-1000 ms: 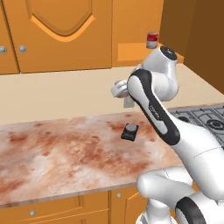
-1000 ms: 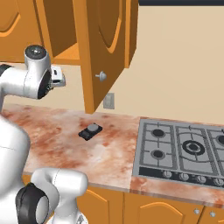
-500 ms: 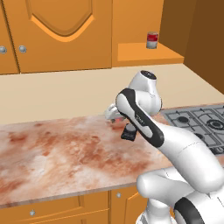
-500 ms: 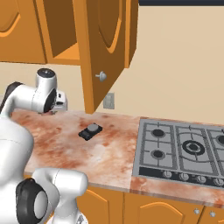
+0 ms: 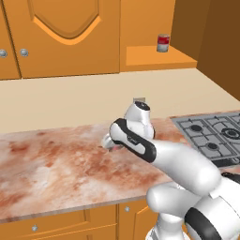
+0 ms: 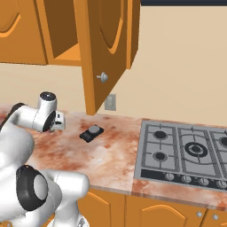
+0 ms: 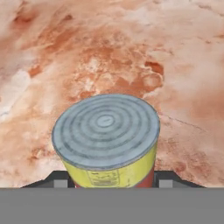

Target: Restock the canned food cabinet by taking the new fresh canned food from the counter and placing it in the cabinet. Then, take the old canned food from the cabinet and place it on the counter.

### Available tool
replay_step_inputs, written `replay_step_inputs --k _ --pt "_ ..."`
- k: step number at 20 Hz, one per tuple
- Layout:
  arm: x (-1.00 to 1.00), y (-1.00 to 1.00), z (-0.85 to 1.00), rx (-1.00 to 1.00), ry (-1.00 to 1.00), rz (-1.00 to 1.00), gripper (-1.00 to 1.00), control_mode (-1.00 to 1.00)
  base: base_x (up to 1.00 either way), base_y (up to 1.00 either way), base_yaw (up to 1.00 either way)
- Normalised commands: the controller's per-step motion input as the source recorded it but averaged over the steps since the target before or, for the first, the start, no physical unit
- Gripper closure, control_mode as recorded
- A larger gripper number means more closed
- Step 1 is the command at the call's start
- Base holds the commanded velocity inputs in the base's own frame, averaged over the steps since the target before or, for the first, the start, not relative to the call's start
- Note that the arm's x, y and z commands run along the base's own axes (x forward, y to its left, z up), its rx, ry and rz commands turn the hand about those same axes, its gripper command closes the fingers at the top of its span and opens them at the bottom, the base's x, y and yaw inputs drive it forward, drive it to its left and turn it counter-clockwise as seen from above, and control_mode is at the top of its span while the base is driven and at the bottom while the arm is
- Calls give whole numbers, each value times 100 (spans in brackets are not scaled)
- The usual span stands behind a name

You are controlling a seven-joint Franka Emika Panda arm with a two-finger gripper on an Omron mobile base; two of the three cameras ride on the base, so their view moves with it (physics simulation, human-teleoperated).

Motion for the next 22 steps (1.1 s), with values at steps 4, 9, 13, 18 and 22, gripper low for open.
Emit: replay_step_inputs --k 4,9,13,18,22 --pt "26 42 -100 0 -8 0 100 -100 0 0 0" --pt "23 28 -100 0 -17 0 -100 -100 0 0 0" --pt "6 11 -29 0 -1 0 -100 -100 0 0 0" --pt "0 2 19 0 8 0 -100 -100 0 0 0" --pt "0 0 80 0 15 -2 -100 -100 0 0 0"
